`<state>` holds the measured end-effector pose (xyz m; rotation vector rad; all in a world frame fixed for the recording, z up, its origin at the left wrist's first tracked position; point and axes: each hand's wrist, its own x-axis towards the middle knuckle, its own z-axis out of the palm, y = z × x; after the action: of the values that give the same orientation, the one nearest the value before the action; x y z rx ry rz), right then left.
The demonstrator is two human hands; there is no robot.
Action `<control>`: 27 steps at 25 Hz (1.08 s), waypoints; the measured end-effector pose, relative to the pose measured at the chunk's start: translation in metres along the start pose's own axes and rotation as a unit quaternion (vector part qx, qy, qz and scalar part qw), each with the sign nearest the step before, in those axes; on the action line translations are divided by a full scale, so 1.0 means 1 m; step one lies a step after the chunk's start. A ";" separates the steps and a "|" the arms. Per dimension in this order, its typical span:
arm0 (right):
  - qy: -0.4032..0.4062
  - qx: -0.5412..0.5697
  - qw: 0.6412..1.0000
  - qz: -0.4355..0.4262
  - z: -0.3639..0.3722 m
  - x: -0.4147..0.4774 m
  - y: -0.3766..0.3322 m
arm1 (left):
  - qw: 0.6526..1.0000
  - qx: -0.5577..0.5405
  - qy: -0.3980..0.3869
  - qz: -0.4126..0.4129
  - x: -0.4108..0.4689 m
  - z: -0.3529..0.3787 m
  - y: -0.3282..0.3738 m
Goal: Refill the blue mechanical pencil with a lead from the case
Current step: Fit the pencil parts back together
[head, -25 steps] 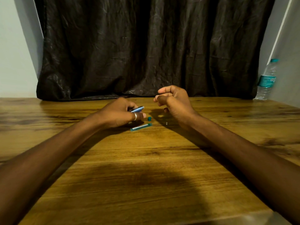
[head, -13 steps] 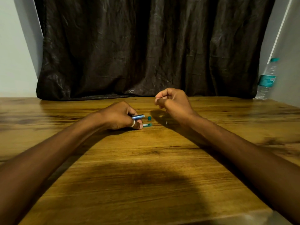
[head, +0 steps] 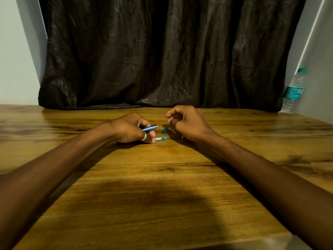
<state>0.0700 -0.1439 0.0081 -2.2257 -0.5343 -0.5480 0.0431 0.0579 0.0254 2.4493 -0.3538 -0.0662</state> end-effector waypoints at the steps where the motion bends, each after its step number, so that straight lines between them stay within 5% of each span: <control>1: -0.018 -0.005 1.000 -0.003 0.000 0.000 0.000 | 1.000 0.001 0.003 0.002 0.001 0.000 -0.001; 8: -0.099 -0.145 0.981 -0.076 0.007 0.000 0.001 | 0.996 -0.015 0.074 -0.049 0.002 -0.004 -0.009; 13: -0.094 -0.146 0.982 -0.069 0.008 0.002 0.003 | 0.990 -0.038 0.114 -0.071 0.000 -0.004 -0.006; 16: -0.044 -0.018 0.999 0.007 0.007 0.002 -0.002 | 0.987 -0.082 0.118 -0.065 -0.001 -0.003 -0.003; 20: -0.001 0.209 0.974 0.087 0.006 0.003 -0.011 | 0.978 -0.162 0.115 -0.062 -0.001 -0.003 -0.001; 27: 0.000 0.256 0.961 0.101 0.001 -0.002 -0.020 | 0.971 -0.202 0.119 -0.049 -0.006 0.000 0.009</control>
<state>0.0580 -0.1312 0.0186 -1.7578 -0.3884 -0.2632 0.0348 0.0532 0.0310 2.0408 -0.0992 0.1034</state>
